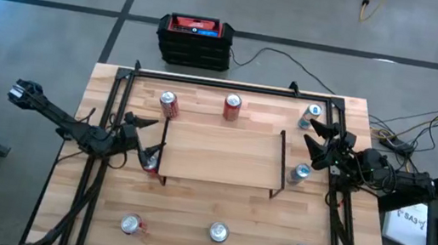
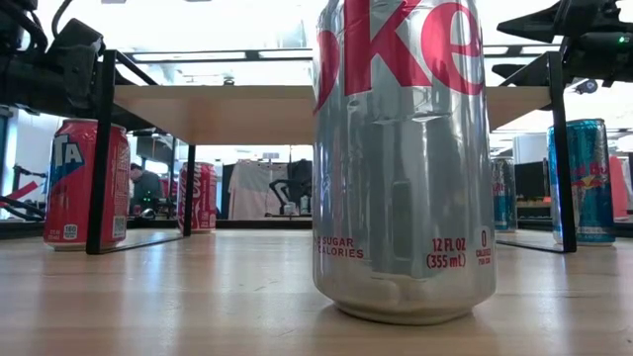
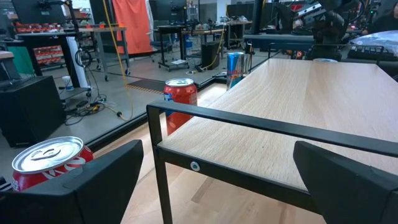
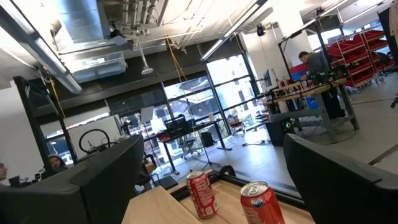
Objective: Place canned beverage on shelf
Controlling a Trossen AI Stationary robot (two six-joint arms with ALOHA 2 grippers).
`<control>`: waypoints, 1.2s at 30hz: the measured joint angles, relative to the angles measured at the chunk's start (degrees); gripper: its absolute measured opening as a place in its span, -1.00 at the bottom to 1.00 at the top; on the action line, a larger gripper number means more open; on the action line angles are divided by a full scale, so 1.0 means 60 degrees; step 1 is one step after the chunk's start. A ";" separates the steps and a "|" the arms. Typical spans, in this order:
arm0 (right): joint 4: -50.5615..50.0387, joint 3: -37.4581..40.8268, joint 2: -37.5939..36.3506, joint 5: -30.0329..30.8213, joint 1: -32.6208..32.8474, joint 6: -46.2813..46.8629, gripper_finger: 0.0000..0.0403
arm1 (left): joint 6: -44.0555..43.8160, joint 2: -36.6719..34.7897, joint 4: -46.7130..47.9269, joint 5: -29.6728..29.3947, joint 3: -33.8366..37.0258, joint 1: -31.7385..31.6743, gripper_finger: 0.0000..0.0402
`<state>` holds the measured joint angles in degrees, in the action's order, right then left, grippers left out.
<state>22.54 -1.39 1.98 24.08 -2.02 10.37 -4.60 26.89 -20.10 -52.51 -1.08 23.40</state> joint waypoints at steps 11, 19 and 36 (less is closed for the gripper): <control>-0.0003 0.0000 0.0000 -0.0001 0.0001 0.0007 0.84 | -0.0003 0.0002 0.0002 0.0000 0.0000 0.0003 0.99; -0.0002 0.0000 -0.0001 -0.0003 0.0001 0.0005 0.84 | -0.0001 0.0000 0.0000 0.0000 0.0002 0.0001 0.99; -0.0003 0.0000 -0.0002 0.0000 0.0004 0.0000 0.84 | 0.0007 0.0004 -0.0291 0.0000 0.0000 0.0004 0.99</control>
